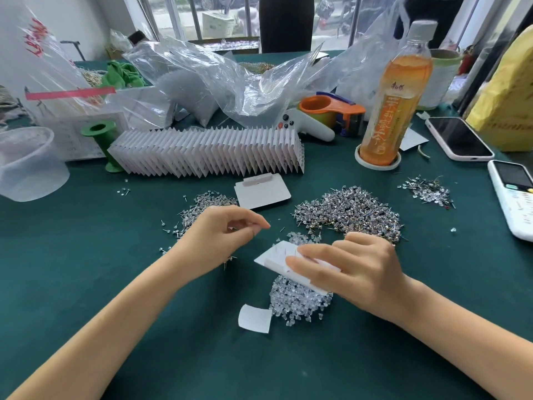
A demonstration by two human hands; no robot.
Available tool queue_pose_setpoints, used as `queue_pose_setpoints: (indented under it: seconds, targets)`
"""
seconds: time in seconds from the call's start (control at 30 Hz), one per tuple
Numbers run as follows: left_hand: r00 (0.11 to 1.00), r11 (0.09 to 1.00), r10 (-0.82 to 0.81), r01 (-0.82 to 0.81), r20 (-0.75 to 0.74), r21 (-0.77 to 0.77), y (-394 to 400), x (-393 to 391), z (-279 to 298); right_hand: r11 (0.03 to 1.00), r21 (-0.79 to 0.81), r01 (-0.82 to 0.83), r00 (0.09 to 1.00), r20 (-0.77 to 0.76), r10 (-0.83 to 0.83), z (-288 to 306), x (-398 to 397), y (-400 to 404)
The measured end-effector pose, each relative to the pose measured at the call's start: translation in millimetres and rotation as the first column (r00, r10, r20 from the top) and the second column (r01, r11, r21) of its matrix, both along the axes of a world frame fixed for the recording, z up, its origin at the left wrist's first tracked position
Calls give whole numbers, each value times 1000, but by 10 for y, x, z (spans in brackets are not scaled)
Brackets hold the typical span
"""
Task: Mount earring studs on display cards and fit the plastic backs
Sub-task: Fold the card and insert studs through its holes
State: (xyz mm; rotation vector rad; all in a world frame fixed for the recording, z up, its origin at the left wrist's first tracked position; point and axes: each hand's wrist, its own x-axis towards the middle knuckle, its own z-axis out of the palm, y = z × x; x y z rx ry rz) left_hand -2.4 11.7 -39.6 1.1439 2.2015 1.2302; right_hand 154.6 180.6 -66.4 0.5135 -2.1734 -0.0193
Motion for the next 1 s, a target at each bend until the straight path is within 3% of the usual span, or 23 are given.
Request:
queue_pose_setpoints:
  seconds: [0.1,0.2,0.27,0.33,0.4,0.47,0.63,0.83,1.0]
  targets:
    - [954,997,-49,27,296,77,4,74,75,999,46,-21,1000,22,20,12,0,-4]
    - [910,985,-135,78,392,157,21,150,107,998,54,-36,999,38,34,14,-5,-11]
    - [947,981,-165,130,276,141,22,179,78,998,52,-37,998,46,35,15,-7,-12]
    - [993,990,-120,119,3,72,15,157,1,998,46,-34,998,60,31,14,-8,-10]
    - [969,998,-60,62,-240,-2,7,95,-70,999,39,-32,997,75,29,7,-6,-7]
    - [942,997,-57,40,-332,-59,0,38,-109,999,26,-39,995,92,37,-2,-8,0]
    - [931,993,-91,58,-354,-102,-12,-39,-140,999,15,-40,992,118,38,-17,-4,21]
    - [945,998,43,-55,-324,-29,-16,-76,-130,1000,2,-31,990,136,30,-24,-5,24]
    - [948,996,-6,-21,-318,-82,16,-80,-171,999,-7,-32,989,144,33,-19,-1,23]
